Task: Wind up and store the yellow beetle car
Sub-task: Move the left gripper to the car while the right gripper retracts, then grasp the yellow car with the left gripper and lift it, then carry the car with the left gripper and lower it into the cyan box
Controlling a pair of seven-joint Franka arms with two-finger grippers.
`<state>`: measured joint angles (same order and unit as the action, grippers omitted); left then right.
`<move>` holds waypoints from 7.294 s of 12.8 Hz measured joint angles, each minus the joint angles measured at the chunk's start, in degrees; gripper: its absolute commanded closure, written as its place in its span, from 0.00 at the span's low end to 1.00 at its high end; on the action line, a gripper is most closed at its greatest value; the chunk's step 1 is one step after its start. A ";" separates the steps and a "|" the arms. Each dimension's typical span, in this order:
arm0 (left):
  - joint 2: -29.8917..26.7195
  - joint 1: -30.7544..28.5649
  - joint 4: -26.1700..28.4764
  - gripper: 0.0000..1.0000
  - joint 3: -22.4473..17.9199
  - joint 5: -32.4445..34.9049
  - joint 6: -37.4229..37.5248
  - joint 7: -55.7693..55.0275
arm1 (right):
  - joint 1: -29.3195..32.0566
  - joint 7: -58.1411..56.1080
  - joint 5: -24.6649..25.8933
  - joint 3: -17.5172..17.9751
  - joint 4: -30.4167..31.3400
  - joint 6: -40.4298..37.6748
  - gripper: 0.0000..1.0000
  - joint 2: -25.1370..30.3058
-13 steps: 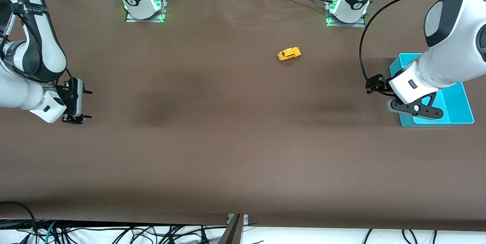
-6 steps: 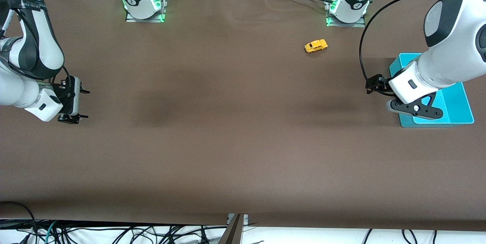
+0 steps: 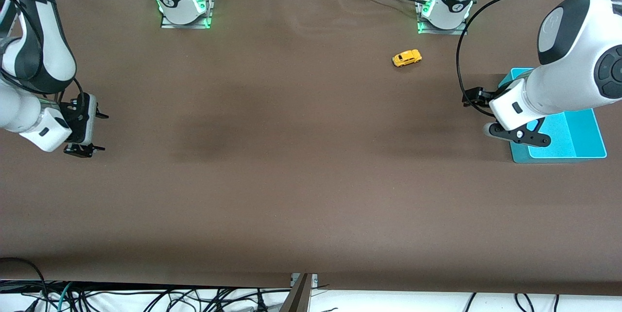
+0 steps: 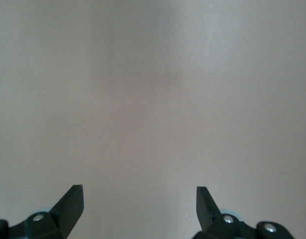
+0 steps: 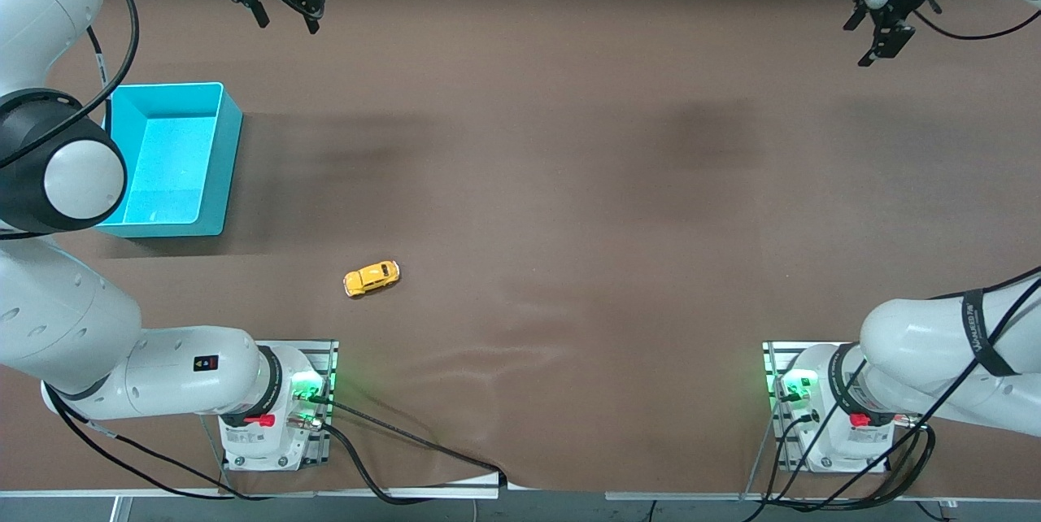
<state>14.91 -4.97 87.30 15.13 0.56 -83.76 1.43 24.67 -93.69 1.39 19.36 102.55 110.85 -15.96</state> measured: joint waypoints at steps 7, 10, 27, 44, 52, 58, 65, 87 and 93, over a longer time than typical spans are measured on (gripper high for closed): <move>-0.87 -7.11 2.85 0.00 -0.13 -1.72 6.36 11.28 | -0.76 24.32 0.53 0.37 -0.51 -11.37 0.00 18.18; -1.82 -8.22 7.00 0.00 0.14 -1.80 5.96 13.19 | -3.54 40.55 0.51 0.42 -0.93 -14.30 0.00 23.39; -18.69 -6.31 66.34 0.00 31.13 -11.91 -45.57 22.25 | -11.21 78.48 -5.06 -7.49 -4.51 -16.63 0.00 21.79; -12.47 -4.08 73.66 0.34 33.55 0.62 -59.17 15.85 | -11.48 83.59 -5.08 -7.91 -4.77 -16.80 0.00 20.85; -10.96 -4.33 73.35 0.86 33.44 4.42 -59.49 13.53 | -11.48 84.06 -5.07 -10.22 -6.90 -24.66 0.00 21.72; -11.94 -13.12 61.93 0.84 32.64 5.09 -45.24 16.55 | -12.21 84.06 -5.09 -10.18 -6.99 -22.94 0.00 21.47; -12.59 -28.12 37.13 0.83 32.02 6.59 -19.02 37.27 | -12.30 84.25 -4.86 -10.18 -6.99 -21.46 0.00 20.95; 20.24 -61.41 26.28 0.80 28.33 46.32 -37.37 71.55 | -23.41 87.37 -2.65 -15.16 -6.98 -17.72 0.00 16.49; 20.00 -64.29 30.55 0.02 27.21 46.49 -37.91 71.83 | -23.47 87.37 -2.50 -15.36 -7.06 -17.67 0.00 15.68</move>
<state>34.92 -69.26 117.85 42.34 47.04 -121.68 73.26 1.20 -6.31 -1.11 4.00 95.49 93.18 -0.28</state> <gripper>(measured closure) 0.537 0.000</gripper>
